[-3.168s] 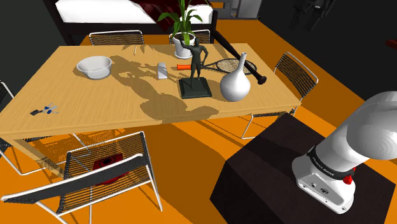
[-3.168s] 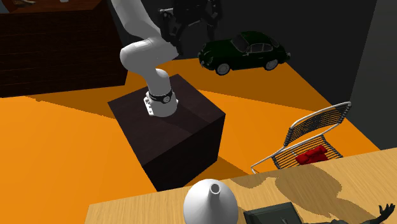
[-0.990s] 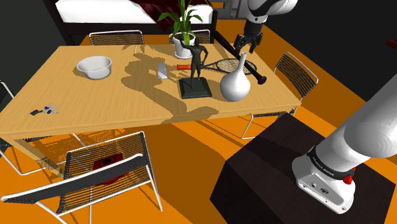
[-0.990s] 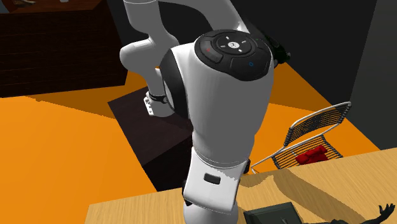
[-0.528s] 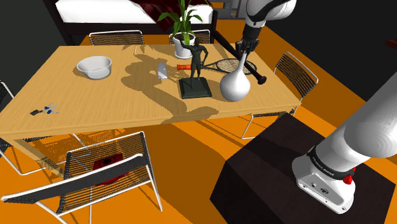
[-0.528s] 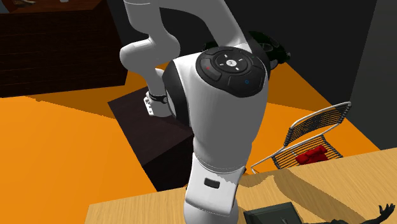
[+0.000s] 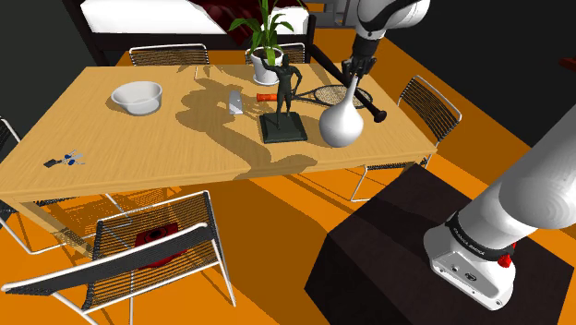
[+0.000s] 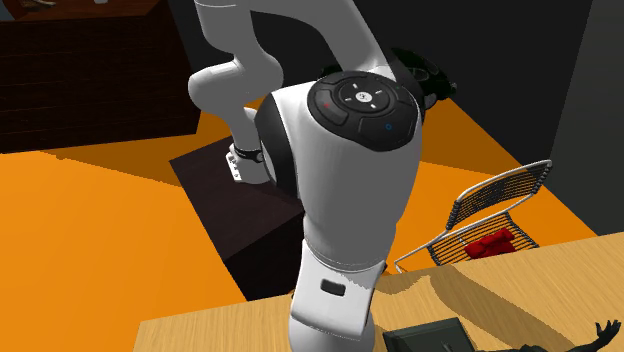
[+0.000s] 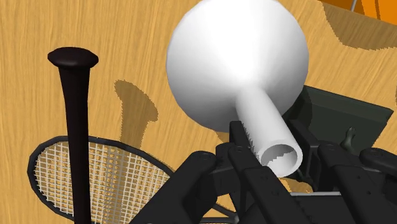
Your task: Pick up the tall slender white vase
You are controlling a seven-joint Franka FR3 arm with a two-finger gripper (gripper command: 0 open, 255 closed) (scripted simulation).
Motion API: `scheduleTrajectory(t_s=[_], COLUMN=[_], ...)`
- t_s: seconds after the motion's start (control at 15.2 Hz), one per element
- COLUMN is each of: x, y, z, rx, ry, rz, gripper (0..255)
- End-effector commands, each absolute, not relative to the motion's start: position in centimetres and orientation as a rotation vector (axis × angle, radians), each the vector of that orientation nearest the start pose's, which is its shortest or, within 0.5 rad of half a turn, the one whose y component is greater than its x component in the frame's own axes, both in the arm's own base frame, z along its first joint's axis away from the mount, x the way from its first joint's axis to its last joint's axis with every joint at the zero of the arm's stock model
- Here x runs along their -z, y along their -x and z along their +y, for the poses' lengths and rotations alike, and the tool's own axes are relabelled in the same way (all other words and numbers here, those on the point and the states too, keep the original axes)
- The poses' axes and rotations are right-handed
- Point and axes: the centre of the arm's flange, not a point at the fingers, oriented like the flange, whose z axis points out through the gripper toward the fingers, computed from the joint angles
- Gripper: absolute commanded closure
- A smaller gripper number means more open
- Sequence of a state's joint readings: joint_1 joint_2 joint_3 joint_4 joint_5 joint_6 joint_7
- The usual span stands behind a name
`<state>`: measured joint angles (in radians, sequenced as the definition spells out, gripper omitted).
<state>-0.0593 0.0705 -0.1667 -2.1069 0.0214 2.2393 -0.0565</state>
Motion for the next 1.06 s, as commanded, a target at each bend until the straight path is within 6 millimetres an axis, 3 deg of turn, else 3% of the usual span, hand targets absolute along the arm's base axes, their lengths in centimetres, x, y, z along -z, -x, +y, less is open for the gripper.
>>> scheduleTrajectory(t_s=[0.0, 0.86, 0.99], x=[-39.9, -46.7, -46.8], y=[-54.7, -54.7, -54.7], z=[-12.5, -12.5, -12.5], rx=[0.099, 0.099, 0.099], ry=[3.131, 3.131, 3.131], rz=[0.285, 0.285, 0.285], gripper=[255, 255, 255])
